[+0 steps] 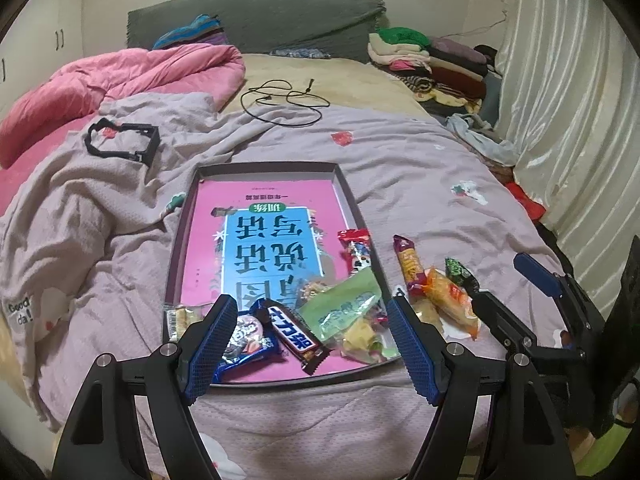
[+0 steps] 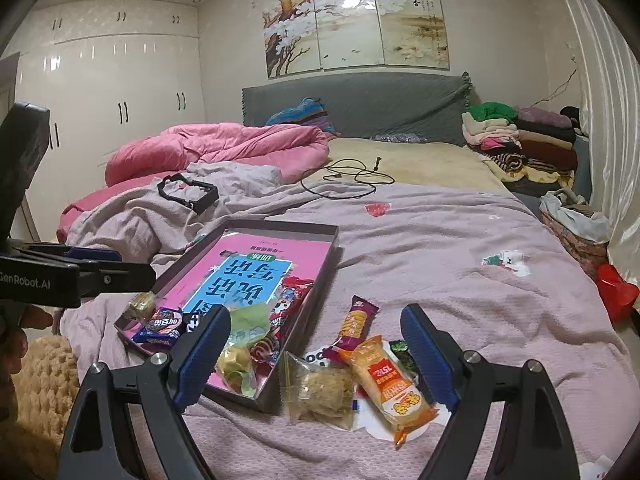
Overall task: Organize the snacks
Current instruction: 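Lift both open tools up from the tray, then move both open tools toward the orange bread packet and dark green packet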
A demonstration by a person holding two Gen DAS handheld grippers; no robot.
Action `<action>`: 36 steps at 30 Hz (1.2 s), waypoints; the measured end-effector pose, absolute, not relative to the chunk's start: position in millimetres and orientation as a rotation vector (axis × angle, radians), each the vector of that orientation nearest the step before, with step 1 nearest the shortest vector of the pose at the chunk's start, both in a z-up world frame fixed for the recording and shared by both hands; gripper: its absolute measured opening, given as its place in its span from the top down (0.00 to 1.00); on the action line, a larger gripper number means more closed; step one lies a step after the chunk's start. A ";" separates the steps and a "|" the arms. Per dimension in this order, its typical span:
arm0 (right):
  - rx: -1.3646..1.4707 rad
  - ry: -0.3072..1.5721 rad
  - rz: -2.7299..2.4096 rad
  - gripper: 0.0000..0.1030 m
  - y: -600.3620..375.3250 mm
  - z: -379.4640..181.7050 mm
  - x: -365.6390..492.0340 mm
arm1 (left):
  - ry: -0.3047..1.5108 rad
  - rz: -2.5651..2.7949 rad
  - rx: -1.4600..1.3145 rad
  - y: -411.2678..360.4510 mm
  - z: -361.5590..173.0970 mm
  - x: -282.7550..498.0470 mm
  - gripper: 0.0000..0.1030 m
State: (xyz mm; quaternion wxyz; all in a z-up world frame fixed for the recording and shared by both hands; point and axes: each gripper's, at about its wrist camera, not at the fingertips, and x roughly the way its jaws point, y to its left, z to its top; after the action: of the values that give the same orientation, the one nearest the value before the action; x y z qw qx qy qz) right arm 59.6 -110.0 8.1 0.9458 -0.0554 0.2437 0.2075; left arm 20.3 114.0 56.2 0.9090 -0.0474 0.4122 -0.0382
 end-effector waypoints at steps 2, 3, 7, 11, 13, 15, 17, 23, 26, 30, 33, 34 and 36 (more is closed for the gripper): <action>-0.108 0.493 0.415 0.16 -114.2 9.7 60.1 | 0.849 -0.085 -0.094 111.1 57.1 19.9 0.24; -0.108 0.491 0.409 0.16 -116.1 10.5 60.2 | 0.849 -0.087 -0.091 109.3 57.4 19.8 0.24; -0.125 0.475 0.382 0.16 -122.2 14.0 60.6 | 0.852 -0.095 -0.083 104.9 57.0 19.9 0.24; -0.130 0.468 0.364 0.16 -128.8 15.7 61.1 | 0.855 -0.101 -0.076 101.1 56.5 20.0 0.24; -0.133 0.467 0.357 0.16 -131.4 15.8 62.1 | 0.856 -0.106 -0.071 98.9 56.3 19.7 0.24; -0.130 0.468 0.351 0.16 -134.3 15.8 63.2 | 0.859 -0.113 -0.066 96.1 55.3 19.6 0.24; -0.123 0.472 0.344 0.16 -137.6 15.5 65.0 | 0.864 -0.119 -0.058 92.4 53.9 19.1 0.24; -0.110 0.477 0.318 0.16 -148.1 14.1 70.1 | 0.873 -0.143 -0.036 81.2 50.5 18.3 0.24; -0.107 0.479 0.303 0.16 -153.5 12.8 72.5 | 0.877 -0.152 -0.026 76.1 48.7 18.1 0.24; -0.095 0.492 0.284 0.16 -161.5 9.6 76.2 | 0.887 -0.164 -0.014 69.7 44.8 19.2 0.24; -0.098 0.512 0.271 0.16 -166.2 5.7 79.9 | 0.894 -0.173 -0.007 64.5 41.7 20.6 0.24; -0.096 0.521 0.270 0.15 -168.0 4.0 81.5 | 0.895 -0.181 -0.006 62.7 40.6 20.7 0.24; -0.094 0.539 0.266 0.16 -171.3 0.3 84.6 | 0.898 -0.192 -0.001 58.7 38.9 20.5 0.24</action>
State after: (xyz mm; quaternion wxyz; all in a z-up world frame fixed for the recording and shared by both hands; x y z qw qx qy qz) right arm 84.6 -171.3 0.3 0.9541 -0.0461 0.2654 0.1312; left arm 20.5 58.7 38.9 0.8964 -0.0004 0.4335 -0.0927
